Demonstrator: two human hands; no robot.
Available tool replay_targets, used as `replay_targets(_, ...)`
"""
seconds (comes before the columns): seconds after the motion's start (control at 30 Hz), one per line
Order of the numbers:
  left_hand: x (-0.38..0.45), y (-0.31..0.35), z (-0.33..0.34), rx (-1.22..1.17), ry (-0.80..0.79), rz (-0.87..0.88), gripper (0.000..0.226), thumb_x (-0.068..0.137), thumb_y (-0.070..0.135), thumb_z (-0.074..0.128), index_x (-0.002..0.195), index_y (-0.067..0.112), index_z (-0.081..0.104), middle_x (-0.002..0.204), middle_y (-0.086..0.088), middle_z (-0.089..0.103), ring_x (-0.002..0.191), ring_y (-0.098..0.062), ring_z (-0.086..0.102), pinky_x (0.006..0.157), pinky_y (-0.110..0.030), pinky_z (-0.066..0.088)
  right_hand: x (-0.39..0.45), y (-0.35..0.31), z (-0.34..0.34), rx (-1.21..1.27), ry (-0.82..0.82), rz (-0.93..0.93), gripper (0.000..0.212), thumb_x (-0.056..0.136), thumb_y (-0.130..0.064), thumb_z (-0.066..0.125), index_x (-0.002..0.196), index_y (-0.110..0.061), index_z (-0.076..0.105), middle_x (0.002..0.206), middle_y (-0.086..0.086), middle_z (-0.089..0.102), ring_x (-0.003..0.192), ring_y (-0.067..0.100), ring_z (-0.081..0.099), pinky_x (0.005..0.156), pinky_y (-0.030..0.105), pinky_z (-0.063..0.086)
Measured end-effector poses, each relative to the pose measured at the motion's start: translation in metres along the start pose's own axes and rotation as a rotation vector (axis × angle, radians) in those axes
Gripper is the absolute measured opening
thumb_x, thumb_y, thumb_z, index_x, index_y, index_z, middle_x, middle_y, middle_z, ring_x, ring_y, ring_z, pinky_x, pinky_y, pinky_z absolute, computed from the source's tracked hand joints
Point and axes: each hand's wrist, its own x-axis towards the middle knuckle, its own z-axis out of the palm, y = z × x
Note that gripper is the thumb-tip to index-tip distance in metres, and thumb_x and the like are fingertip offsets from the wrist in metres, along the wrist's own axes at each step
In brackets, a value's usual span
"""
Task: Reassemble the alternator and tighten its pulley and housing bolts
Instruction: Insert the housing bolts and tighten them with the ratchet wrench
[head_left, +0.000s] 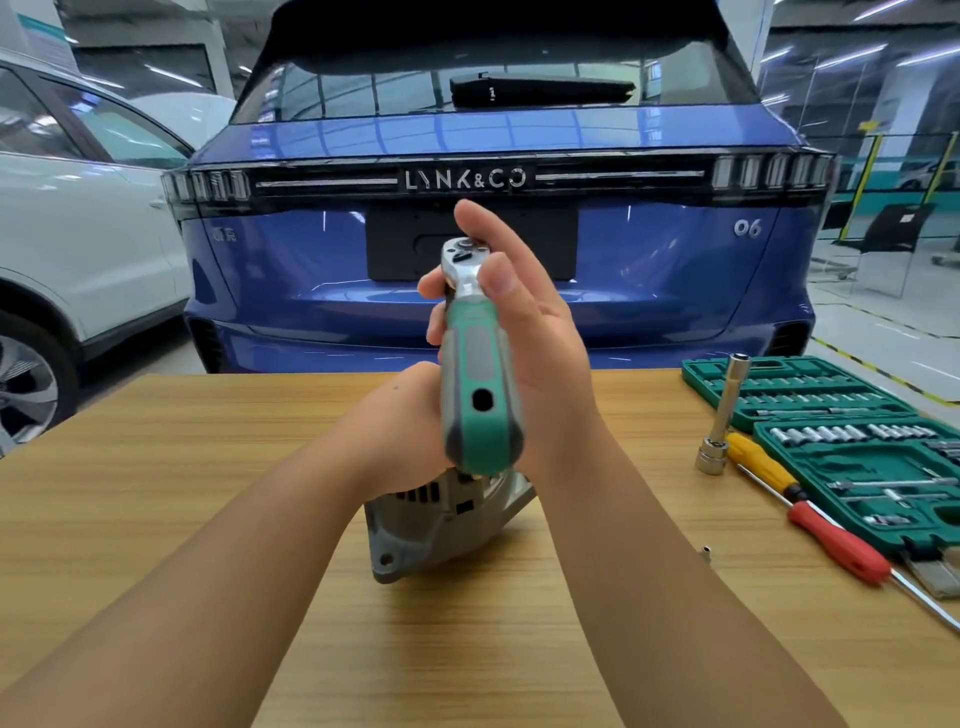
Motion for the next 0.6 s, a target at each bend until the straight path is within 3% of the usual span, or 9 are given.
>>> replay_targets(0.1, -0.003, -0.001, -0.002, -0.016, 0.010, -0.007, 0.021, 0.077, 0.040, 0.080, 0.090, 0.043, 0.064, 0.085, 0.021, 0.071, 0.076, -0.001, 0.069, 0.074, -0.040, 0.063, 0.000, 0.000, 0.001, -0.029, 0.032, 0.015, 0.053, 0.079, -0.052, 0.072, 0.125, -0.030, 0.060, 0.094, 0.013, 0.057, 0.076, 0.015, 0.056, 0.076, 0.037, 0.044)
replay_targets(0.17, -0.006, 0.003, -0.003, -0.021, 0.003, -0.002, 0.020, 0.078, 0.037, 0.080, 0.091, 0.040, 0.065, 0.084, 0.020, 0.071, 0.076, -0.002, 0.069, 0.075, -0.040, 0.062, 0.000, 0.000, 0.000, -0.036, 0.031, 0.021, 0.063, 0.074, -0.058, 0.077, 0.126, -0.027, 0.059, 0.094, 0.010, 0.059, 0.076, 0.015, 0.057, 0.074, 0.034, 0.045)
replay_targets(0.23, -0.008, 0.010, -0.006, -0.038, -0.006, 0.003, 0.015, 0.081, 0.031, 0.081, 0.087, 0.032, 0.068, 0.081, 0.019, 0.072, 0.073, -0.001, 0.068, 0.072, -0.031, 0.060, 0.000, -0.001, -0.002, -0.028, 0.042, 0.030, 0.066, 0.077, -0.056, 0.078, 0.129, -0.022, 0.056, 0.089, 0.006, 0.061, 0.074, 0.014, 0.056, 0.071, 0.032, 0.045)
replay_targets(0.33, -0.014, 0.026, -0.013, -0.077, -0.121, 0.014, 0.012, 0.084, 0.026, 0.080, 0.083, 0.032, 0.069, 0.078, 0.023, 0.071, 0.071, 0.005, 0.066, 0.063, -0.018, 0.048, 0.000, 0.001, 0.000, -0.089, 0.182, 0.020, 0.049, 0.081, -0.039, 0.075, 0.123, -0.018, 0.060, 0.074, -0.007, 0.059, 0.065, 0.008, 0.051, 0.063, 0.025, 0.044)
replay_targets(0.4, -0.017, 0.035, -0.017, -0.062, -0.166, 0.007, 0.012, 0.087, 0.029, 0.078, 0.086, 0.037, 0.069, 0.081, 0.024, 0.071, 0.075, 0.005, 0.066, 0.066, -0.022, 0.050, 0.002, 0.002, 0.002, -0.206, 0.291, 0.001, 0.026, 0.080, -0.036, 0.077, 0.096, -0.019, 0.068, 0.066, -0.010, 0.053, 0.058, 0.007, 0.046, 0.058, 0.024, 0.041)
replay_targets(0.47, -0.018, 0.040, -0.020, -0.066, -0.168, -0.011, 0.010, 0.089, 0.028, 0.076, 0.090, 0.034, 0.069, 0.083, 0.014, 0.073, 0.077, -0.004, 0.068, 0.073, -0.030, 0.056, 0.005, -0.001, -0.001, -0.195, 0.336, 0.061, 0.017, 0.084, -0.030, 0.076, 0.089, -0.015, 0.069, 0.062, -0.008, 0.050, 0.056, 0.009, 0.042, 0.056, 0.024, 0.040)
replay_targets(0.53, -0.019, 0.042, -0.021, -0.062, -0.168, -0.025, 0.007, 0.089, 0.026, 0.076, 0.091, 0.029, 0.070, 0.084, 0.010, 0.073, 0.077, -0.007, 0.068, 0.076, -0.034, 0.057, 0.005, -0.006, -0.007, -0.057, 0.241, 0.130, 0.017, 0.088, -0.020, 0.072, 0.104, -0.017, 0.068, 0.065, -0.007, 0.053, 0.058, 0.009, 0.045, 0.060, 0.024, 0.041)
replay_targets(0.6, -0.020, 0.042, -0.022, -0.043, -0.153, -0.041, 0.007, 0.087, 0.027, 0.077, 0.088, 0.029, 0.070, 0.081, 0.013, 0.073, 0.074, -0.004, 0.067, 0.075, -0.034, 0.057, 0.003, -0.007, -0.009, 0.047, 0.076, 0.114, 0.031, 0.090, -0.009, 0.065, 0.118, -0.022, 0.064, 0.075, -0.004, 0.058, 0.066, 0.011, 0.049, 0.067, 0.025, 0.042)
